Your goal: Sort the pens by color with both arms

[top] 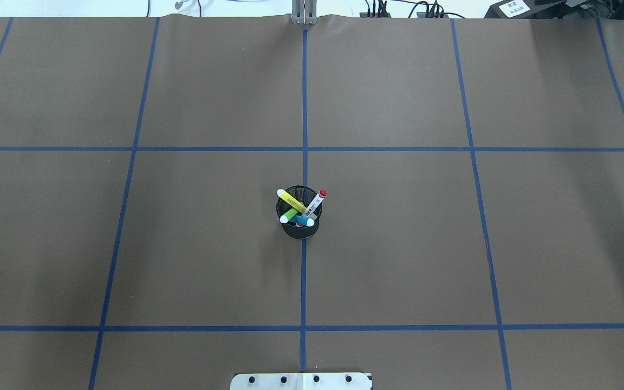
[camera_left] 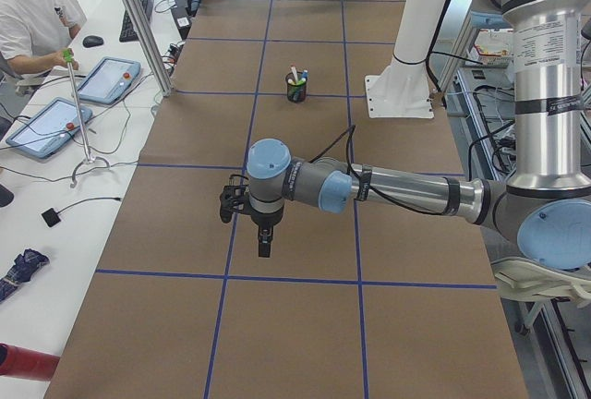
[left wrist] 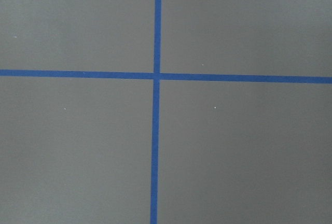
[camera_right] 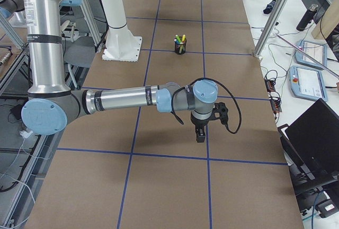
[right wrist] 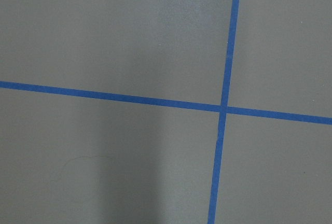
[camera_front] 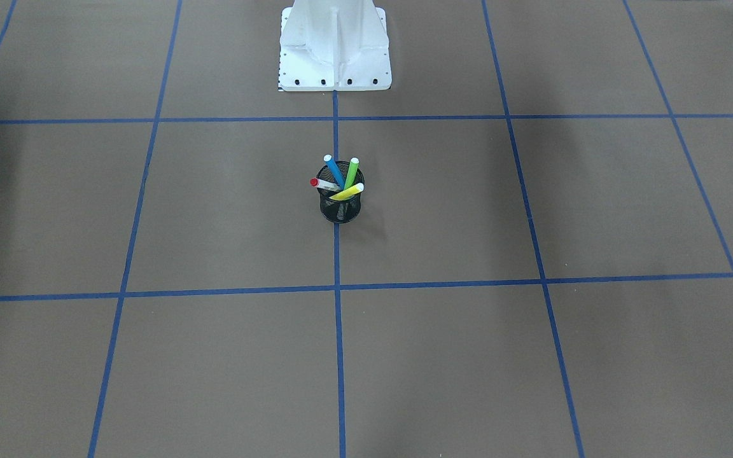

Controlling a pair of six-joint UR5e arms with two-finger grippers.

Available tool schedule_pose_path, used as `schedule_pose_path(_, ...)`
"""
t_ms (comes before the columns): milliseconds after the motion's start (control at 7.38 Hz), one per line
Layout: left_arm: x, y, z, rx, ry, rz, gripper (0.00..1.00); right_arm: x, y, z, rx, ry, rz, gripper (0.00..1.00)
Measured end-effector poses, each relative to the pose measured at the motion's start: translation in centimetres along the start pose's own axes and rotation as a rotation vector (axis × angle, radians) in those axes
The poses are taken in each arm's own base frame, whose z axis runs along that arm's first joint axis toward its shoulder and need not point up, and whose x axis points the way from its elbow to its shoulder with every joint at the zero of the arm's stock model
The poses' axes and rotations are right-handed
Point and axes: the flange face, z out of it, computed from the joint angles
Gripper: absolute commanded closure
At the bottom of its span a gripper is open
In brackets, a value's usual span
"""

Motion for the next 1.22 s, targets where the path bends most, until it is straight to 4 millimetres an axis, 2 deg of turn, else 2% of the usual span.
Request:
schedule_pose_path(542, 1.2, 0.9, -0.2, -0.037, 0.116, -0.013, 0.00, -0.1, 0.1, 0.0, 0.003, -0.009, -0.006, 0.01)
schedule_pose_path(1220, 2.1, 0.6, -0.8, -0.030, 0.153, 0.004, 0.00, -0.4, 0.4, -0.1, 0.009, -0.027, -0.015, 0.01)
